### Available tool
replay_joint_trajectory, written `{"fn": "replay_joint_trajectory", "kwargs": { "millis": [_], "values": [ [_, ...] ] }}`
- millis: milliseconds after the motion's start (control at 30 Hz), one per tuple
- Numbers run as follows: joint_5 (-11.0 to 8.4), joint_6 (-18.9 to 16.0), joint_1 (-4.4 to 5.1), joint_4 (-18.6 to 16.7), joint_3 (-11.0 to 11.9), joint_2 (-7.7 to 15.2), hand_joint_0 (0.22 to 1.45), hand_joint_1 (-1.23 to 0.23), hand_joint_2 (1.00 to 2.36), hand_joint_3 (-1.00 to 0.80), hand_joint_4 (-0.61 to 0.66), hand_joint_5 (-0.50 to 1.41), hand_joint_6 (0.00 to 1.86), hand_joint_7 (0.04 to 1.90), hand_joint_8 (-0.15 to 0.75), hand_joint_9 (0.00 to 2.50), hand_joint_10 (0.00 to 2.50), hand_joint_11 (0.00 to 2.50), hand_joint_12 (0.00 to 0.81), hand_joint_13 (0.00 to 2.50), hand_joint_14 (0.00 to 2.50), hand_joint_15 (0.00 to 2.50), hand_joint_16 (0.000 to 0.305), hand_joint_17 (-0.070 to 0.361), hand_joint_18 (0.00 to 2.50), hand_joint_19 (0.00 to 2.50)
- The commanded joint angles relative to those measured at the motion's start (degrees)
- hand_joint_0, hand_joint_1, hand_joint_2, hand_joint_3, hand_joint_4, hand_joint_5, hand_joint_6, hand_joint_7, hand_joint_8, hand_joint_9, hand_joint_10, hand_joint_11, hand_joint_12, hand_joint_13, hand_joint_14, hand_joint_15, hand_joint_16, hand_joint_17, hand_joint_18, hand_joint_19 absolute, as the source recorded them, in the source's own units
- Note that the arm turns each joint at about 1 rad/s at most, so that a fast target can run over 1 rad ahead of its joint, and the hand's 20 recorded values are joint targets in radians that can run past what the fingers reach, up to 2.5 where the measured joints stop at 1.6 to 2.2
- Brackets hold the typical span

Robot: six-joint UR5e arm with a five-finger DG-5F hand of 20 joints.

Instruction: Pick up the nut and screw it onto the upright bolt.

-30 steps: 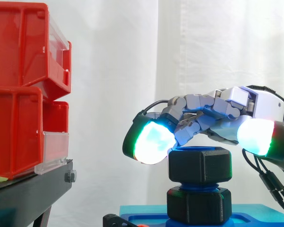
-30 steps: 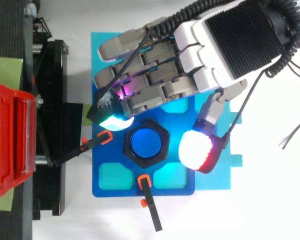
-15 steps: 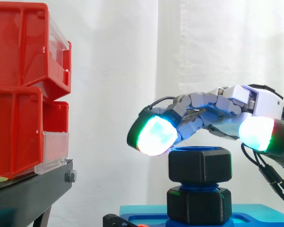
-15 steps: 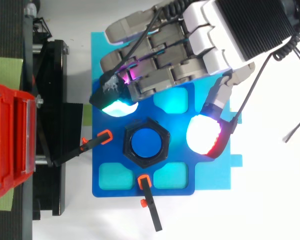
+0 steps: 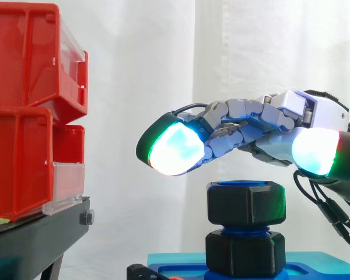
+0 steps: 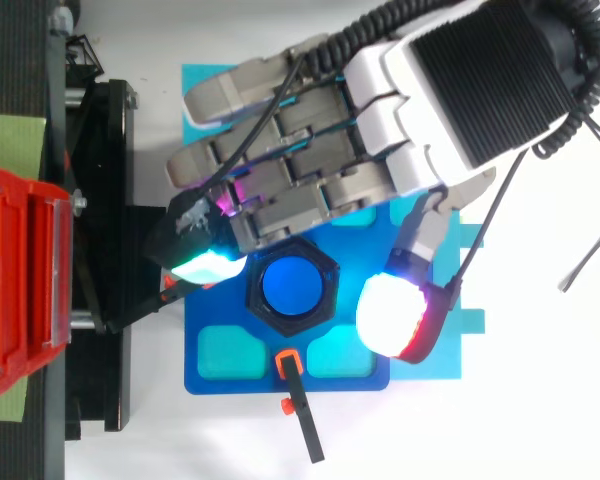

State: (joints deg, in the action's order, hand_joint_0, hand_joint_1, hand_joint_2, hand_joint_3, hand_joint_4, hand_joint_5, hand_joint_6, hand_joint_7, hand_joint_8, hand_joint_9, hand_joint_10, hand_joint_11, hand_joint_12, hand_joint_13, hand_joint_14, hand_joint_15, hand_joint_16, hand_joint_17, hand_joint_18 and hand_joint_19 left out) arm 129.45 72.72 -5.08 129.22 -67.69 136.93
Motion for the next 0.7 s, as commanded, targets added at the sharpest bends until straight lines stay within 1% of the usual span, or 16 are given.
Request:
{"fn": "replay_joint_trajectory", "kwargs": {
  "millis": [0,67,133,400,433,633,667],
  "values": [
    [-0.6,0.0,0.86,1.1,0.0,0.0,0.46,-0.16,1.0,-0.5,0.16,-0.12,0.5,0.58,0.166,0.53,0.0,0.0,0.225,0.42,0.0,0.0,0.026,0.059,0.11,0.0],
    [-1.22,0.0,1.22,1.4,0.0,0.0,0.46,-0.16,1.0,-0.5,0.16,-0.12,0.5,0.58,0.167,0.53,0.0,0.0,0.227,0.43,0.0,0.0,0.026,0.059,0.11,0.0],
    [-1.48,0.0,1.3,1.7,0.0,0.0,0.46,-0.16,1.0,-0.5,0.16,-0.12,0.5,0.59,0.172,0.54,0.0,0.0,0.228,0.43,0.0,0.0,0.026,0.059,0.12,0.0],
    [-1.57,0.1,1.92,2.7,0.0,0.0,0.46,-0.16,1.0,-0.5,0.16,-0.12,0.5,0.61,0.178,0.55,0.0,0.0,0.232,0.46,0.0,0.0,0.026,0.058,0.14,0.0],
    [-1.92,0.1,2.1,3.0,0.0,0.0,0.46,-0.16,1.0,-0.5,0.17,-0.12,0.5,0.62,0.178,0.56,0.0,0.0,0.233,0.46,0.0,0.0,0.026,0.058,0.14,0.0],
    [-2.45,0.1,2.27,4.5,0.0,0.0,0.47,-0.12,1.0,-0.5,0.17,-0.07,0.5,0.72,0.19,0.59,0.0,0.0,0.233,0.49,0.0,0.0,0.024,0.054,0.16,0.0],
    [-2.45,0.1,2.18,4.8,0.0,-0.1,0.47,-0.12,1.0,-0.5,0.17,-0.07,0.5,0.77,0.193,0.6,0.0,0.0,0.232,0.5,0.0,0.0,0.024,0.053,0.16,0.0]
  ]
}}
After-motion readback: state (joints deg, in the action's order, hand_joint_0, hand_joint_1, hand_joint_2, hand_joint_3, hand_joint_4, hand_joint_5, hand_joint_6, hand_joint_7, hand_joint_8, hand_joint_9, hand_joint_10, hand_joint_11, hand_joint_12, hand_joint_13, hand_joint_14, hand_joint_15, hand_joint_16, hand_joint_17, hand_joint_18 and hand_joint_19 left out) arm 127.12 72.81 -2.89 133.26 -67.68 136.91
